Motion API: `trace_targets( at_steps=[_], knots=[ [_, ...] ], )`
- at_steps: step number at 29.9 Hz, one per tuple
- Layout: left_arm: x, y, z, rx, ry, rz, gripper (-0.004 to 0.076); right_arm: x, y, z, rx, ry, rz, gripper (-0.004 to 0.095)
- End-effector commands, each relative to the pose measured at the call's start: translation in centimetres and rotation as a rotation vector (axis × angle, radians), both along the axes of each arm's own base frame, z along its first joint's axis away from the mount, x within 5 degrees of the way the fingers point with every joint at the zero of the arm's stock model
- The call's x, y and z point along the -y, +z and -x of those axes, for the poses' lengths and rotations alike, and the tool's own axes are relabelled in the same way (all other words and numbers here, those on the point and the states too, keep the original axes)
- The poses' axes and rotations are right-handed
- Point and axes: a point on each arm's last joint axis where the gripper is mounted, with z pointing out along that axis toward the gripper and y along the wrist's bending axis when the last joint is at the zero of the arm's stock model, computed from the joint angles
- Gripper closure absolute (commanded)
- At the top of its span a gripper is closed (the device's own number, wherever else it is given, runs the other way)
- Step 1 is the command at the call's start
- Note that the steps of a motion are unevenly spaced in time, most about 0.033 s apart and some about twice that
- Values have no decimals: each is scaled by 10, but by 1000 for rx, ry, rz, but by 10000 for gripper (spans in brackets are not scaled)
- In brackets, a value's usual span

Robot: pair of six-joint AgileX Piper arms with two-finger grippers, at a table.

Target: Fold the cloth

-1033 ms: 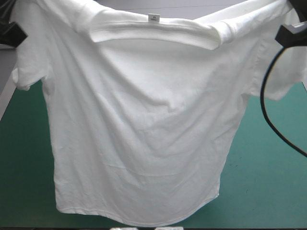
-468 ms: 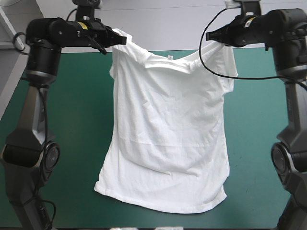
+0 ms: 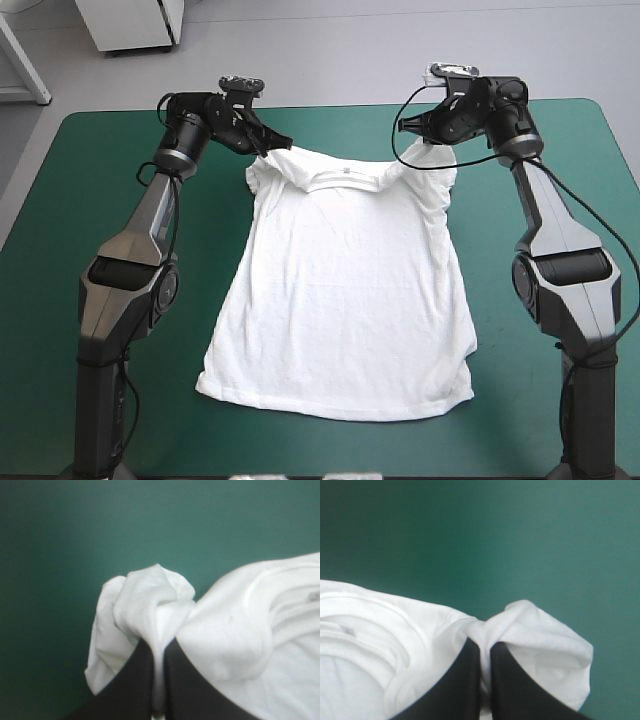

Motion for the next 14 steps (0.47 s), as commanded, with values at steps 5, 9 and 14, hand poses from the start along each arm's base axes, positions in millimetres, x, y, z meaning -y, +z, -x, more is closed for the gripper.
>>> trace_targets(
  at_steps=[5,9,14],
  knots=[
    [-2,44,-4,257,29,33,596,2,37,4,147,-1,-18,591],
    [-6,52,8,147,83,95,353,3,38,12,76,21,9,332],
    [-12,104,32,247,81,106,299,8,77,36,96,26,41,374]
  ],
)
